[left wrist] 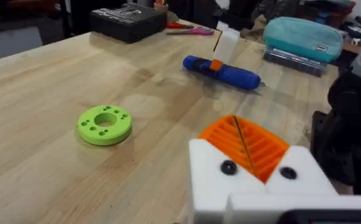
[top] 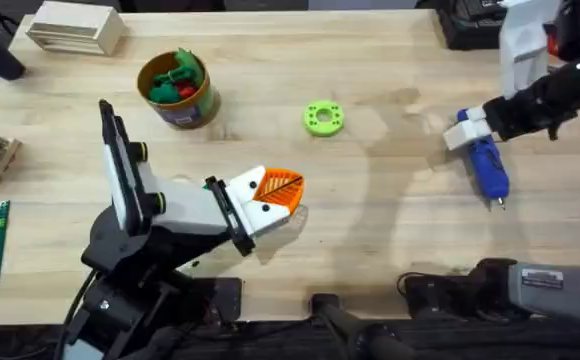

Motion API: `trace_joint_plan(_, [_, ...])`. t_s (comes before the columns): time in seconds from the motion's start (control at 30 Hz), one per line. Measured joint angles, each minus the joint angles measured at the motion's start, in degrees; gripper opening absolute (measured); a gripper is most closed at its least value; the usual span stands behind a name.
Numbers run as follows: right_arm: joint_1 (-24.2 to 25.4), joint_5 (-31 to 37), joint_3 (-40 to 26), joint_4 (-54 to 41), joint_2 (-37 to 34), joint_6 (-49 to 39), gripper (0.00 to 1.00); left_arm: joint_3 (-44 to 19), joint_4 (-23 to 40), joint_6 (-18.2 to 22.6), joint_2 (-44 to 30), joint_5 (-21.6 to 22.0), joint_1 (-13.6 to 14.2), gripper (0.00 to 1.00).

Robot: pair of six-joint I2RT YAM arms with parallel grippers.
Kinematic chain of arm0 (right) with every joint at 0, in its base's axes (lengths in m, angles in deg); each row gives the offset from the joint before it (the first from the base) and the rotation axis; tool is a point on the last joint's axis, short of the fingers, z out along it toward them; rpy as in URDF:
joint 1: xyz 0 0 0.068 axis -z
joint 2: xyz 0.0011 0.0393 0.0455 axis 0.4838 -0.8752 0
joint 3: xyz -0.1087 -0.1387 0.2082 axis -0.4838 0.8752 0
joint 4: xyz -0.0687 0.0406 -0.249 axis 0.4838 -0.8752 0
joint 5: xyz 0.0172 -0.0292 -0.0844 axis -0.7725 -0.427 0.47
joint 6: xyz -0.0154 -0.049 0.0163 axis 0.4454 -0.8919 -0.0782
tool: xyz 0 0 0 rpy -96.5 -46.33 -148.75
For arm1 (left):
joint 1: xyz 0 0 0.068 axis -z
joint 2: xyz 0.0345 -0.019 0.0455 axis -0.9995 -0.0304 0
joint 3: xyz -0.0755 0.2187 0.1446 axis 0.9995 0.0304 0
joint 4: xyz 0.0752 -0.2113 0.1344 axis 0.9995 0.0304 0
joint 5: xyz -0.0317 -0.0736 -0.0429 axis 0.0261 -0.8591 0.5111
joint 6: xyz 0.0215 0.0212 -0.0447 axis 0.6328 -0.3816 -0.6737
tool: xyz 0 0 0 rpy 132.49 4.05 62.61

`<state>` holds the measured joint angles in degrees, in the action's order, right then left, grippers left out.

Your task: Pick up the gripper from the table and insert it into the empty holder that is missing its gripper. Then pick up a screw, insert it into the mounting hole, and use the screwdriver to tighten it. Finally, clean up the table by picking up the vegetable and placing it into the bucket.

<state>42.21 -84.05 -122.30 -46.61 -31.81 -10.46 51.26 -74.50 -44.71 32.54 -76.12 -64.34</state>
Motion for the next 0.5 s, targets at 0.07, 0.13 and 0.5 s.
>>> trace_joint_plan(0.07, [0.52,0.65,0.04,3.67,-2.48,-1.78,0.991,0.0,0.0,0.0,-0.01,0.0,0.0,0.005])
trace_joint_plan(0.13, [1.35,0.83,0.04,5.46,-3.25,-2.33,0.991,0.0,0.0,0.0,-0.02,0.0,0.0,0.005])
trace_joint_plan(0.5, [7.91,-2.85,0.04,11.42,-9.98,-2.94,0.968,0.0,0.0,0.0,0.0,0.0,0.0,0.005])
